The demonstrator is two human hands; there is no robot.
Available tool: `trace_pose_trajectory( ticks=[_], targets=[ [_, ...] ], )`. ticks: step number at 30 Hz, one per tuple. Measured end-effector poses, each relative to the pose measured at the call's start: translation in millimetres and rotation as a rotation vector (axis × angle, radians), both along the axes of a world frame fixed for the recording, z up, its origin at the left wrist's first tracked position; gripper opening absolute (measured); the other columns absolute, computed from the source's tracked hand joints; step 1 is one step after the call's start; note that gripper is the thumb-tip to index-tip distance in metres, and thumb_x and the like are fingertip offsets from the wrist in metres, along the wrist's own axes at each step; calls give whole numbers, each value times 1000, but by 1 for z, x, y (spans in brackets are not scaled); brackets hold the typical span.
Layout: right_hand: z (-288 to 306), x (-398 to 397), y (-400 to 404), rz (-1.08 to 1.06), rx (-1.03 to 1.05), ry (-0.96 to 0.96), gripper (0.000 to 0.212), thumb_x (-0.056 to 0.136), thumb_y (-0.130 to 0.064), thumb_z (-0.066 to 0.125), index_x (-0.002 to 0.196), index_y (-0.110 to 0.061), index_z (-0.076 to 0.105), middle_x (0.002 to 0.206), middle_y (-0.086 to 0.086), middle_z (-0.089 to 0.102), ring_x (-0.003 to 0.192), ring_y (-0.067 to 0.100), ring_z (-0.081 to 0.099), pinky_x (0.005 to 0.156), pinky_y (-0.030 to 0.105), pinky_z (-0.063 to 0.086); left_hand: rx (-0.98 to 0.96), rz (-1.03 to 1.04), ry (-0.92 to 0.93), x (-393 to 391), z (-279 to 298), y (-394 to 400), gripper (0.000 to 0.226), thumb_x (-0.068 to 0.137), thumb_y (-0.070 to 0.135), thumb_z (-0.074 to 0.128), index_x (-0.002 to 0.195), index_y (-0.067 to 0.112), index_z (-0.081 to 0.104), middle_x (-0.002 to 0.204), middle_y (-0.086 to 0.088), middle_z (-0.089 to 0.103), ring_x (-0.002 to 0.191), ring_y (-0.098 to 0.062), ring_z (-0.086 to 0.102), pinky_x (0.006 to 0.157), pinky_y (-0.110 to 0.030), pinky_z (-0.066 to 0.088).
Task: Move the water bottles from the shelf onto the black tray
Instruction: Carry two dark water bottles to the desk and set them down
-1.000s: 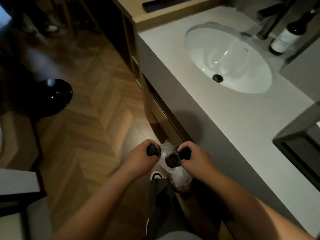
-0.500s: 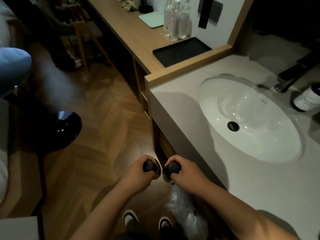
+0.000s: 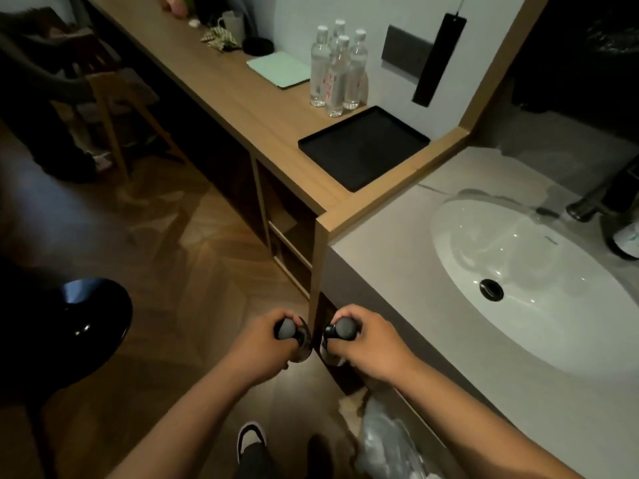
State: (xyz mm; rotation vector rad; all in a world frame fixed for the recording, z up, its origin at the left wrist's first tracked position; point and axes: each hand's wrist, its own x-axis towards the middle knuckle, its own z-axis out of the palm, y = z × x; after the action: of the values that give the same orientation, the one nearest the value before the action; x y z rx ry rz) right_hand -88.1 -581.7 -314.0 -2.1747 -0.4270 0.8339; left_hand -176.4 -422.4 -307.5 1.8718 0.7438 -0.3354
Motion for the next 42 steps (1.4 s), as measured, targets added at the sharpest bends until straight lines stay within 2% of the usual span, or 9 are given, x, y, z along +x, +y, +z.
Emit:
trace_pose_trajectory(
  ticks=[2, 5, 7, 12, 19, 25, 33, 39, 42],
  targets=[
    [5, 4, 30, -83, 17, 55, 18, 72, -31, 74, 84, -26, 62, 80, -3, 69, 71, 12, 67, 67, 33, 58, 11, -54, 21, 12, 8, 33, 23, 82, 4, 56, 95, 23, 59, 97, 0, 59, 79, -18, 63, 67, -33, 57],
    [19, 17, 75, -163, 44, 123, 13, 80, -39, 63, 86, -28, 64, 92, 0, 66, 82, 18, 66, 68, 36, 60, 73, -132, 39, 32, 24, 82, 21, 81, 11, 57, 94, 27, 59, 99, 1, 61, 89, -20, 63, 75, -37, 59],
    [34, 27, 102, -209, 95, 185, 14, 89, -27, 51, 91, -24, 64, 96, 6, 65, 76, 20, 63, 61, 31, 54, 118, -166, 35, 44, 36, 111, 20, 81, 12, 58, 91, 29, 58, 99, 0, 62, 87, -20, 64, 73, -37, 59],
    [69, 54, 163, -320, 227, 284, 33, 85, 0, 37, 88, -17, 65, 79, 18, 56, 54, 18, 47, 50, 30, 42, 93, -119, -48, 75, 67, 168, 20, 82, 7, 61, 98, 20, 61, 92, -7, 65, 65, -13, 63, 47, -14, 46],
    [97, 111, 219, -257, 315, 279, 29, 86, -19, 40, 101, -17, 65, 57, 4, 53, 54, 17, 51, 53, 26, 43, 16, -10, -119, 138, 85, 230, 26, 79, -3, 64, 93, 19, 67, 86, -13, 67, 61, -17, 66, 46, -17, 46],
    [109, 184, 258, -288, 359, 353, 29, 88, -22, 41, 100, -14, 66, 57, 4, 53, 52, 16, 51, 52, 25, 41, 20, -11, -131, 215, 104, 273, 24, 81, -2, 63, 90, 20, 66, 73, -14, 69, 48, -10, 62, 44, -16, 45],
    [139, 275, 287, -304, 321, 210, 24, 84, -16, 48, 99, -20, 65, 65, 7, 56, 59, 20, 53, 56, 28, 46, -49, 62, -214, 306, 132, 317, 20, 82, -6, 60, 93, 8, 67, 67, -11, 63, 48, -14, 61, 40, -16, 40],
    [140, 321, 300, -384, 331, 165, 26, 85, -15, 50, 106, -22, 65, 69, 7, 58, 59, 16, 55, 54, 25, 46, -96, -11, -208, 370, 134, 340, 24, 84, 1, 63, 103, 15, 63, 86, -20, 71, 70, -24, 69, 37, -15, 42],
    [137, 341, 311, -443, 320, 152, 27, 85, -16, 54, 109, -23, 64, 72, 6, 61, 60, 15, 58, 58, 24, 50, -181, -78, -203, 402, 131, 350, 28, 87, -1, 60, 112, 11, 59, 89, -22, 67, 63, -20, 66, 37, -13, 43]
  ],
)
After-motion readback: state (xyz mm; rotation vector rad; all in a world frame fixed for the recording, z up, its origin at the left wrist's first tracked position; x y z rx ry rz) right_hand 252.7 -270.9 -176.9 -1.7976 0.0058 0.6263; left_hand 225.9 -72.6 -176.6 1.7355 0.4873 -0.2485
